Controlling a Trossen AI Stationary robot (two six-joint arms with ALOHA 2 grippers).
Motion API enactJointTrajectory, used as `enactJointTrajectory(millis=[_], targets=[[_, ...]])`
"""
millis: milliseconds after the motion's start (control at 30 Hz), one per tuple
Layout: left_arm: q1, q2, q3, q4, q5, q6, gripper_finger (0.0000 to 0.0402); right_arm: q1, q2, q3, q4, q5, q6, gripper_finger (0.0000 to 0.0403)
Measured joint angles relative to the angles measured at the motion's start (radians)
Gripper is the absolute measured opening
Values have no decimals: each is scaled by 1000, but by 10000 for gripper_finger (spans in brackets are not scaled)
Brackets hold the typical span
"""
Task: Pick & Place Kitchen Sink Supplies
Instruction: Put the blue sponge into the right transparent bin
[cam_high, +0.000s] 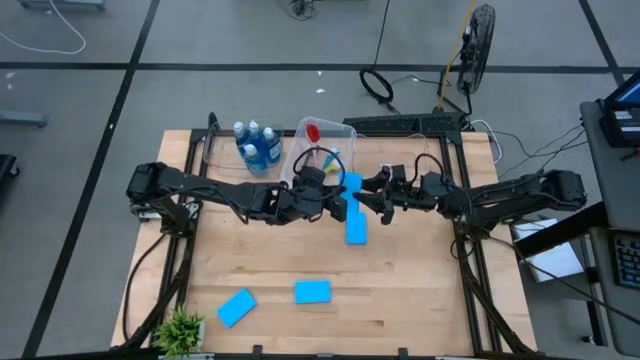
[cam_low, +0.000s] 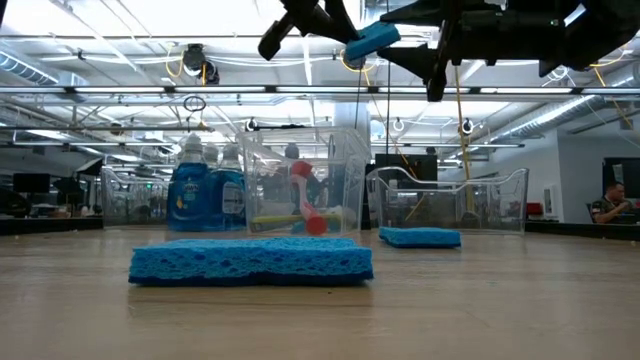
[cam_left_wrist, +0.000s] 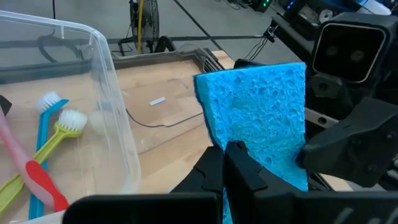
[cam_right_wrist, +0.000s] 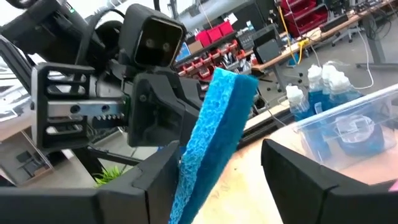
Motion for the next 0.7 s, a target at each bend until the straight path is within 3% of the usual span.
enactJointTrajectory(millis=[300, 633, 700], targets=[[1, 0, 0, -1, 0, -1, 0, 0, 6, 0, -2, -2, -20, 152], [0, 0, 0, 0, 3, -8, 0, 0, 6, 0, -7, -5, -47, 20], [-3, 0, 0, -1, 3, -7, 2, 0, 6, 0, -7, -10, -55, 9]])
